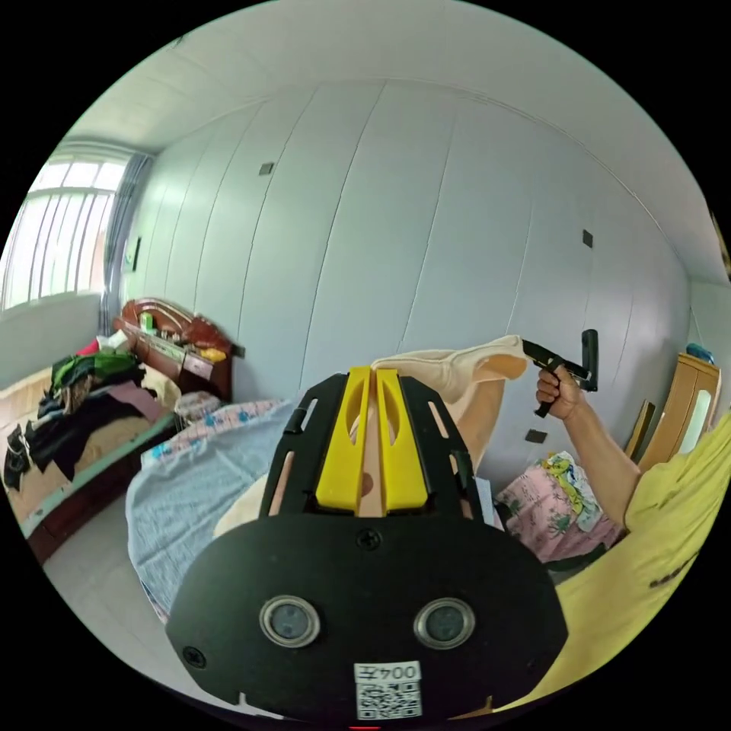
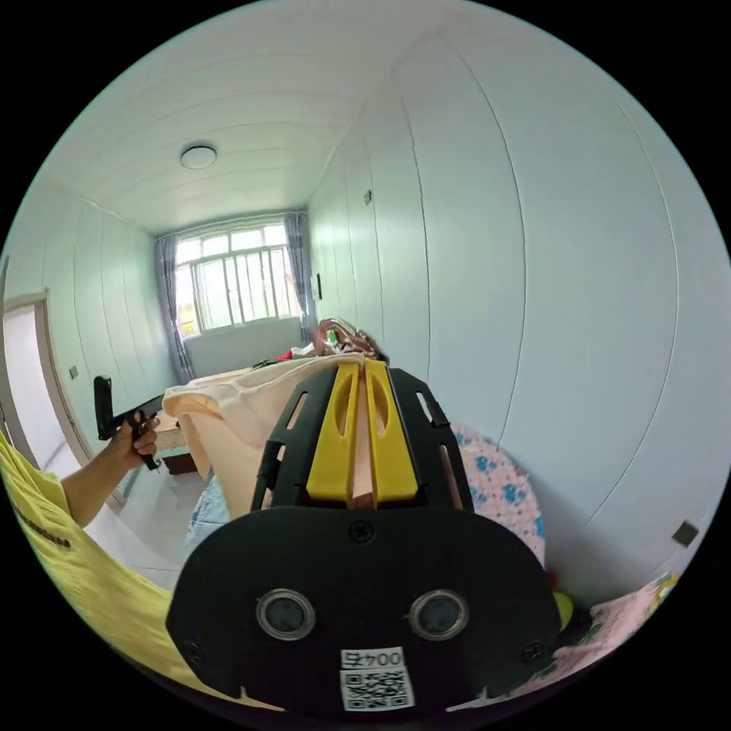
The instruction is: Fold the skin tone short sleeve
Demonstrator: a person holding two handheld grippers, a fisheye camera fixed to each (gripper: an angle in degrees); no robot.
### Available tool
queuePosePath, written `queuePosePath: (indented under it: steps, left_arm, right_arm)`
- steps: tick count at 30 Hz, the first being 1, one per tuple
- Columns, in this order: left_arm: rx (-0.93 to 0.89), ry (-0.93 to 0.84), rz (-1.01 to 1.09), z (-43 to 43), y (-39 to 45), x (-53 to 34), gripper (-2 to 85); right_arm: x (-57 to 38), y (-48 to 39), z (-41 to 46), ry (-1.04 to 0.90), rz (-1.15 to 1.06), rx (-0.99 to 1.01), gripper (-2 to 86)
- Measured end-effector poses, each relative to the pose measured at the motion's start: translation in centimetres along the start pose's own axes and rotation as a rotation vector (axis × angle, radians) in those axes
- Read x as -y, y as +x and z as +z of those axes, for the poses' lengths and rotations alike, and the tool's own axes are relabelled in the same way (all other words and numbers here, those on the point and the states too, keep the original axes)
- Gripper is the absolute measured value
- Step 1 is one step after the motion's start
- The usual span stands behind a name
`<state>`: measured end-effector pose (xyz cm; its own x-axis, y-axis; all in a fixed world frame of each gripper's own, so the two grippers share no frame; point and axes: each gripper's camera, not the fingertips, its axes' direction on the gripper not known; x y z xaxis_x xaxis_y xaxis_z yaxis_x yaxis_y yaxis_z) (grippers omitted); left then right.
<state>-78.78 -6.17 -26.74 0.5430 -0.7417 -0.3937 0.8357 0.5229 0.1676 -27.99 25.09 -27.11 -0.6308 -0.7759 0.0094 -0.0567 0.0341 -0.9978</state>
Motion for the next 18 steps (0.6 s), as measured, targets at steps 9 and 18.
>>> queuePosePath:
  steps: [9, 18]
  left_arm:
    - [0.089, 0.182, 0.100, -6.7, 4.6, 7.3, 0.8]
    - [0.191, 0.346, 0.180, -14.0, 10.0, 8.1, 0.7]
  right_arm:
    - [4.3, -6.4, -9.6, 0.096, -0.207, -0.221, -0.9]
    - [2.9, -11.1, -16.4, 0.150, -0.270, -0.284, -0.8]
